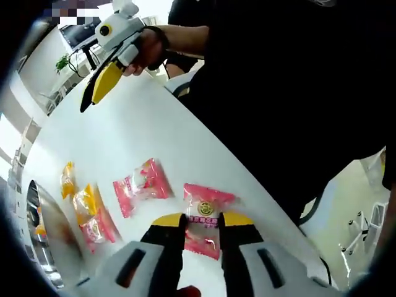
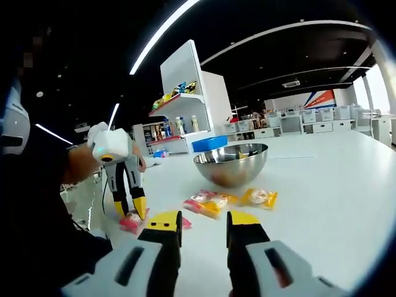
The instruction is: Pick up the marshmallows scattered on the table and place them into the bowl on the table
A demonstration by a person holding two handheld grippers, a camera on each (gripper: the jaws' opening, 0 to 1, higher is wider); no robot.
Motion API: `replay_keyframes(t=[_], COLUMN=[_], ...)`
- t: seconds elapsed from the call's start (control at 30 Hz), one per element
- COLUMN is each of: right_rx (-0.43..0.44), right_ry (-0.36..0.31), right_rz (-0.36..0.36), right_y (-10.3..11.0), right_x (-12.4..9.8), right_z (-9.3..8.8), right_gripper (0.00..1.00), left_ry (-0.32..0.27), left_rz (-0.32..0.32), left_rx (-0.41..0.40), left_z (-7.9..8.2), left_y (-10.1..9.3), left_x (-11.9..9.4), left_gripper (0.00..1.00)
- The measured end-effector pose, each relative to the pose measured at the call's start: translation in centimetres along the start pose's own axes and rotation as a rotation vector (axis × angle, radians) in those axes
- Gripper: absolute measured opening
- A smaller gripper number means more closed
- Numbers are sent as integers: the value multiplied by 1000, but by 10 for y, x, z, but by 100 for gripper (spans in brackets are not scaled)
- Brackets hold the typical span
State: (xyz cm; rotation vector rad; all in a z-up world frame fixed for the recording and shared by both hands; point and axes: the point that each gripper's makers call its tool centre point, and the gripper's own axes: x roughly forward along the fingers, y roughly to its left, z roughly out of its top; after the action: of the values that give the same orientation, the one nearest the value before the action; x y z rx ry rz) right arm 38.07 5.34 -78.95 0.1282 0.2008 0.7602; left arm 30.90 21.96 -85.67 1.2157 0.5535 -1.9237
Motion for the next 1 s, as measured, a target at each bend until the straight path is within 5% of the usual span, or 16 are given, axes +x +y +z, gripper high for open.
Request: replay_keyframes(t=[0.37,0.53,0.7,1.0], right_rx=[-3,-2,0,3], right_ry=[7,16,22,36], right_rz=[6,5,5,2], right_y=[4,7,6,4], right_x=[0,1,1,2], right_z=[-1,-4,-6,-11], right_gripper=[28,28,28,27], left_ry=[-141,-152,-252,-454], left_rz=[147,239,354,469], left_rx=[-32,-48,-110,-250], left_z=[27,26,36,41], left_y=[21,37,60,89], left_x=[-30,-39,-56,-92], left_gripper=[23,23,23,23])
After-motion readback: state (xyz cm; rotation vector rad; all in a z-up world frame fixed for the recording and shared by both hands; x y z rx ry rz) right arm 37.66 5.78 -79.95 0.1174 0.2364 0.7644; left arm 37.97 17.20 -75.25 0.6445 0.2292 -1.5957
